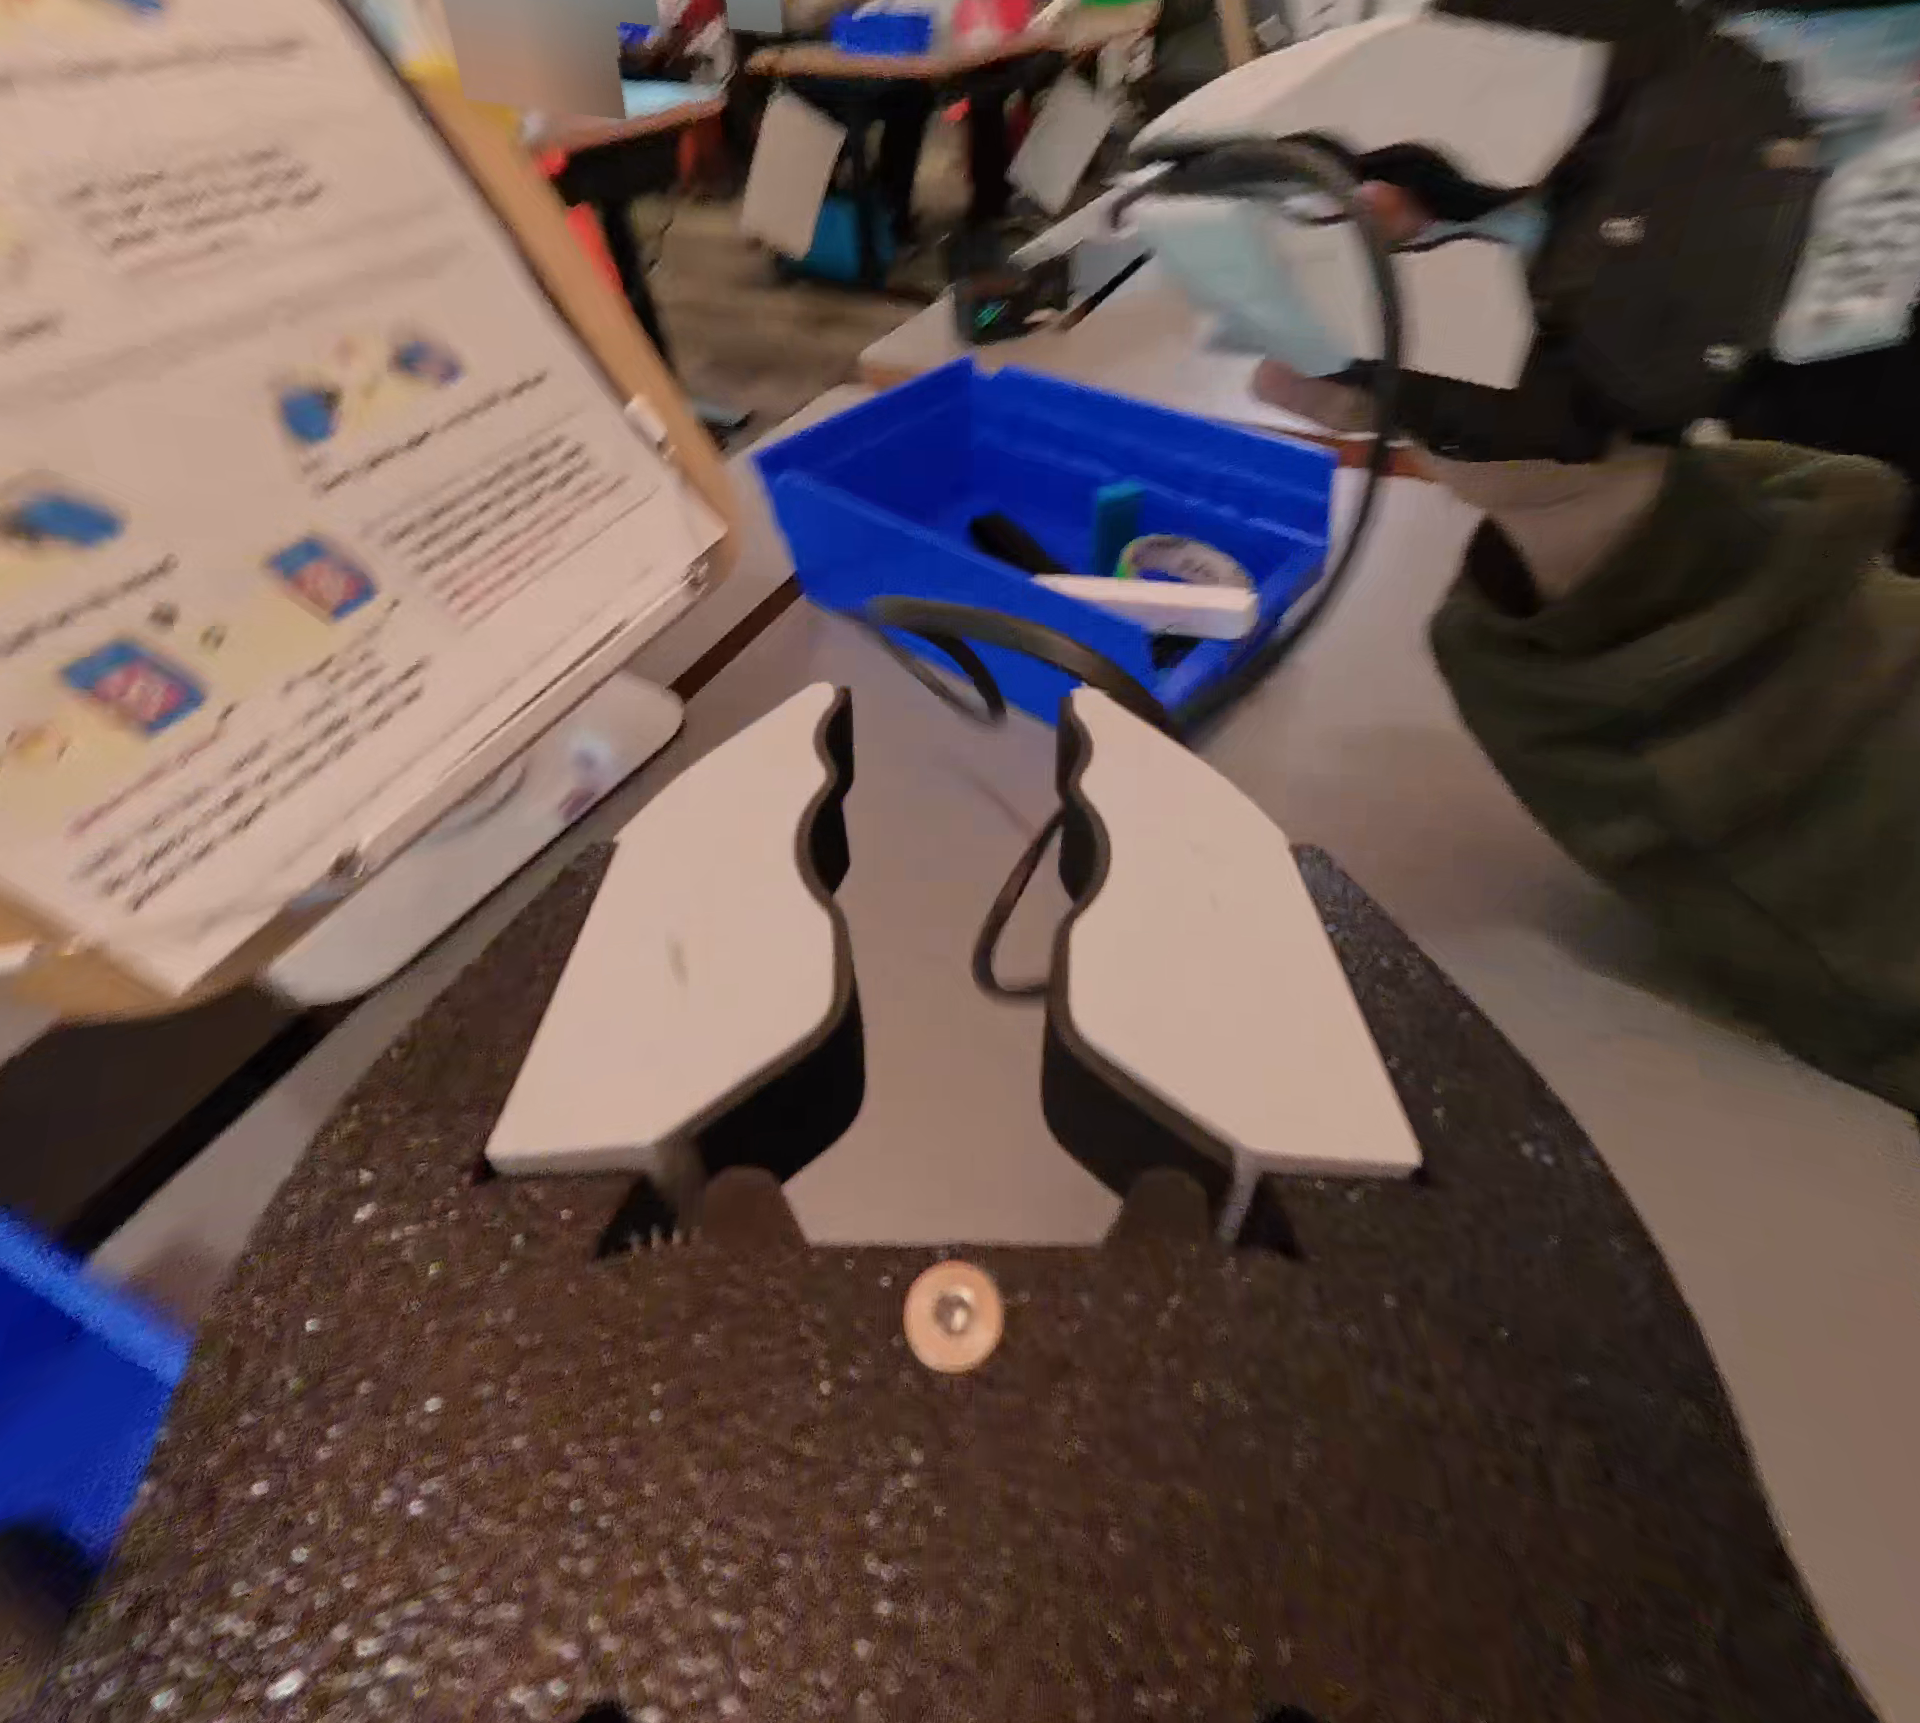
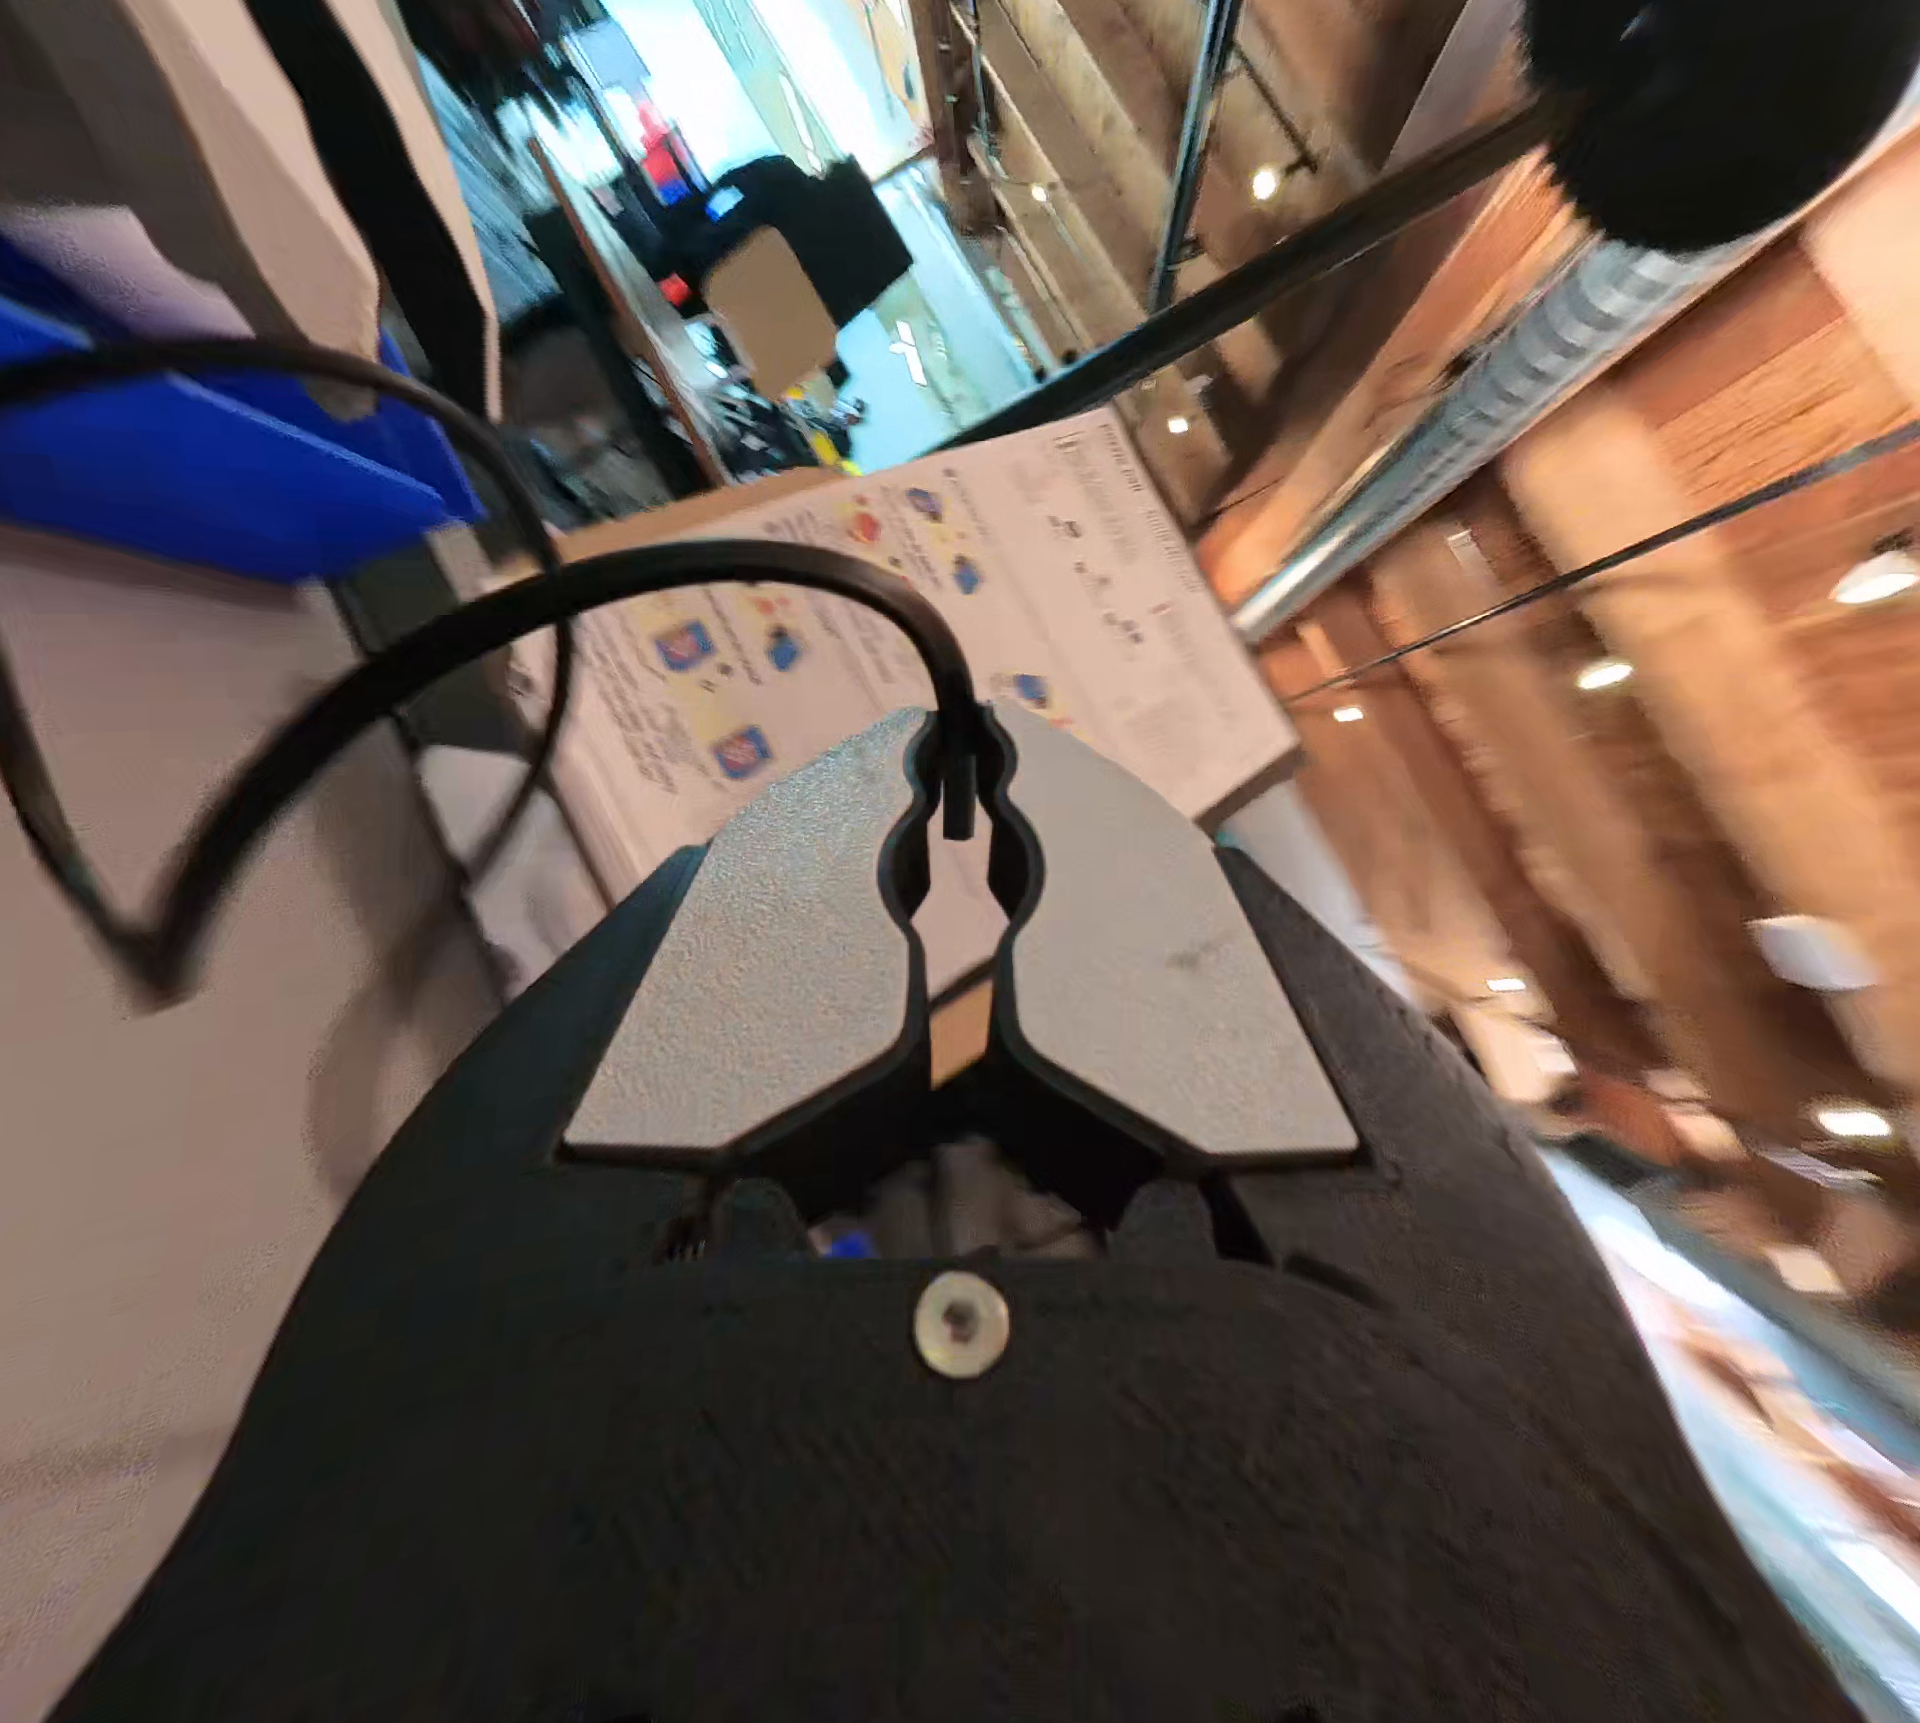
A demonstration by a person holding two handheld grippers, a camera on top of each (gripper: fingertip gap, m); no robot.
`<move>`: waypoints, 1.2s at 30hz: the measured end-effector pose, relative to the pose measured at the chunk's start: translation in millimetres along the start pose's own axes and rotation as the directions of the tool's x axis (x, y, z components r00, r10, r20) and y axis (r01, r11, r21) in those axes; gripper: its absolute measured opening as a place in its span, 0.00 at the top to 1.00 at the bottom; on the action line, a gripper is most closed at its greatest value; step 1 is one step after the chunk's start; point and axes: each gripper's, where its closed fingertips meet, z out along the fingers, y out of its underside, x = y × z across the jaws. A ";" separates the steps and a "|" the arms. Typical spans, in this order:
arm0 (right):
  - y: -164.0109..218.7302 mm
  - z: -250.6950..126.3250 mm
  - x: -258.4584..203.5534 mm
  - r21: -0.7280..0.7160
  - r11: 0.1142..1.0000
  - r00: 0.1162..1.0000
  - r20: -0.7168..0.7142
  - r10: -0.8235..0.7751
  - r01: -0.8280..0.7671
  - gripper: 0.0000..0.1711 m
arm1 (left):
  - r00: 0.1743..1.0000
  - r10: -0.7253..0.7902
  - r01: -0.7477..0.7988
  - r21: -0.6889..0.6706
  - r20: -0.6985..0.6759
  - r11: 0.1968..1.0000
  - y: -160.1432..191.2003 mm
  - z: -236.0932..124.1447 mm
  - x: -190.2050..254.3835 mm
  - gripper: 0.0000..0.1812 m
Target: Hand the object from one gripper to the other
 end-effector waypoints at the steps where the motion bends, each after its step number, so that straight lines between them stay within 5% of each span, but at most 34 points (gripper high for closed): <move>1: 1.4 0.0 2.3 -0.019 0.996 0.996 -0.042 -0.082 0.082 0.97 | 0.999 -0.023 0.024 -0.027 0.040 0.999 3.9 1.1 -6.0 0.77; 4: 0.0 3.6 -9.2 -0.026 0.973 0.972 -0.037 -0.231 0.231 0.97 | 0.997 -0.063 0.064 -0.025 0.044 0.998 2.4 5.0 -5.3 0.69; 15: -12.4 4.6 -24.0 0.049 0.979 0.979 0.034 -0.201 0.200 0.97 | 0.970 -0.142 0.161 0.081 -0.197 0.984 -19.3 4.3 30.7 0.71; 20: -4.2 9.5 -26.2 -0.036 0.959 0.960 0.029 -0.279 0.280 0.97 | 0.953 -0.135 0.130 -0.037 -0.271 0.991 -8.2 12.0 57.4 0.75; 29: -0.7 5.5 -6.5 -0.088 0.987 0.991 -0.015 -0.133 0.131 0.97 | 0.949 -0.069 -0.016 -0.267 -0.307 0.964 36.8 31.2 72.5 0.98; 34: 28.8 8.4 -31.3 -0.207 0.978 0.984 0.164 0.068 -0.033 0.95 | 0.951 -0.118 0.077 -0.150 -0.287 0.986 14.5 31.4 62.6 0.98; 36: 34.7 4.4 -58.2 -0.263 0.935 0.891 0.323 0.318 -0.239 0.80 | 0.933 -0.211 0.212 -0.029 -0.292 0.977 -7.6 27.3 53.6 0.98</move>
